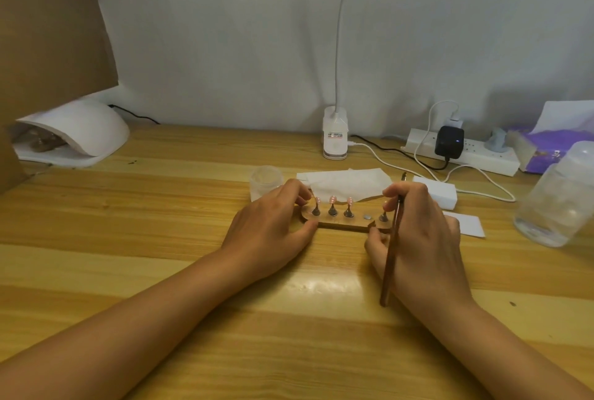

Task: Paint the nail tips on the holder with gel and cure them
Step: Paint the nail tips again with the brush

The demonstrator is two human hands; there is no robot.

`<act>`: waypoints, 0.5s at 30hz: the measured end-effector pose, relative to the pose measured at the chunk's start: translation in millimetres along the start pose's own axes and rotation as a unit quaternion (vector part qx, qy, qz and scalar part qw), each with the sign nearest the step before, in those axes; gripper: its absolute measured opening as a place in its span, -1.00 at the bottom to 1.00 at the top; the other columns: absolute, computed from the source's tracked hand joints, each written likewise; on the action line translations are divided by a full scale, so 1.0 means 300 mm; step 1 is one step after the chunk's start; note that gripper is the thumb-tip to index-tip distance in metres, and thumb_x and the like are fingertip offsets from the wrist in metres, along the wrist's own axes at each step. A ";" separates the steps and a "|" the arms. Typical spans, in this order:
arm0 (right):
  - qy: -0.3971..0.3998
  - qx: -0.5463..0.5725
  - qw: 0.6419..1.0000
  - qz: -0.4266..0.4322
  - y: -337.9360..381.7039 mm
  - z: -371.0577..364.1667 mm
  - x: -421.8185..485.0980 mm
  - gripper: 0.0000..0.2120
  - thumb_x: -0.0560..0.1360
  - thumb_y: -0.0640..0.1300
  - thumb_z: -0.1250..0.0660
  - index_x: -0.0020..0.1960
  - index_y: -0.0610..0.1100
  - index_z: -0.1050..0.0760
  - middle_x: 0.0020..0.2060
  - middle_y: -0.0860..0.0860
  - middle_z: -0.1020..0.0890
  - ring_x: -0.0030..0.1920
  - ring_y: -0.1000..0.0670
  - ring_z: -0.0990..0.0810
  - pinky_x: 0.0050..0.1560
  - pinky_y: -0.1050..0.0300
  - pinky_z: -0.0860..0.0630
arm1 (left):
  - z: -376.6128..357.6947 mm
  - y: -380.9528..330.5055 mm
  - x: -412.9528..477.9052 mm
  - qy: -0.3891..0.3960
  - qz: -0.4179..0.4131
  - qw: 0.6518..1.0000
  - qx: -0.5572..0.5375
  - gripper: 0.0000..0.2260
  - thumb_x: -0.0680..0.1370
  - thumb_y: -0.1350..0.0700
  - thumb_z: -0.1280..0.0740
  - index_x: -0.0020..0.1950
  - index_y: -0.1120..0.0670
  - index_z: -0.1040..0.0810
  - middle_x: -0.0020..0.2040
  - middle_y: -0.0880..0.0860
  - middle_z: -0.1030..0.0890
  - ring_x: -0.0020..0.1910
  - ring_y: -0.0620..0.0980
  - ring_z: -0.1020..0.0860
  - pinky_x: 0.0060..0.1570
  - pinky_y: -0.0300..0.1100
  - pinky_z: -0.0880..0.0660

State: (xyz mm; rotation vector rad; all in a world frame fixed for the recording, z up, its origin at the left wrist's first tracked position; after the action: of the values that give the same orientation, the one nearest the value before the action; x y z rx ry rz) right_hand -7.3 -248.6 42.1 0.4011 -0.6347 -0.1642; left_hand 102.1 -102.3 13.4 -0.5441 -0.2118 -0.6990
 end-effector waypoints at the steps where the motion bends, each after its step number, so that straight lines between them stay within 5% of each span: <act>1: 0.015 -0.013 1.000 0.007 0.006 -0.008 -0.004 -0.50 0.42 -0.14 -0.43 0.22 -0.01 -0.22 -0.04 0.05 -0.46 -0.03 0.01 -0.47 0.05 0.03 -0.34 | 0.002 0.002 0.000 -0.003 0.000 1.000 0.001 -0.75 0.56 -0.16 -0.32 0.16 -0.18 -0.34 0.16 -0.22 -0.54 -0.27 -0.33 -0.40 -0.28 -0.37 -0.29; 8: 0.065 -0.033 0.997 -0.010 0.008 -0.037 -0.018 -0.47 0.45 -0.13 -0.38 0.19 0.08 -0.08 0.01 0.06 -0.37 -0.13 0.00 -0.47 -0.16 0.04 -0.49 | 0.004 -0.001 0.000 -0.001 0.007 1.000 0.005 -0.71 0.52 -0.19 -0.33 0.15 -0.20 -0.31 0.10 -0.23 -0.52 -0.23 -0.31 -0.41 -0.32 -0.36 -0.26; 15: 0.051 -0.047 0.998 -0.005 0.015 -0.036 -0.016 -0.52 0.49 -0.15 -0.35 0.19 0.06 -0.09 0.00 0.07 -0.37 -0.11 0.00 -0.48 -0.17 -0.02 -0.56 | 0.014 -0.005 -0.005 -0.011 0.008 1.000 0.004 -0.62 0.51 -0.18 -0.35 0.21 -0.12 -0.28 -0.01 -0.19 -0.44 -0.15 -0.18 -0.45 -0.33 -0.32 -0.27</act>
State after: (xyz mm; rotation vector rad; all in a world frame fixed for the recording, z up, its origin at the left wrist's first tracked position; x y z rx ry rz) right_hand -4.4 -240.0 33.5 0.3199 -0.5222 -0.1808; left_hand 100.0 -100.2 17.1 -0.5446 -0.2302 -0.6762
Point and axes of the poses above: each hand's wrist, its own x-axis towards the middle knuckle, its own z-axis out of the back of the hand, y = z × x, the point moved 10 cm from there along x, towards the middle knuckle
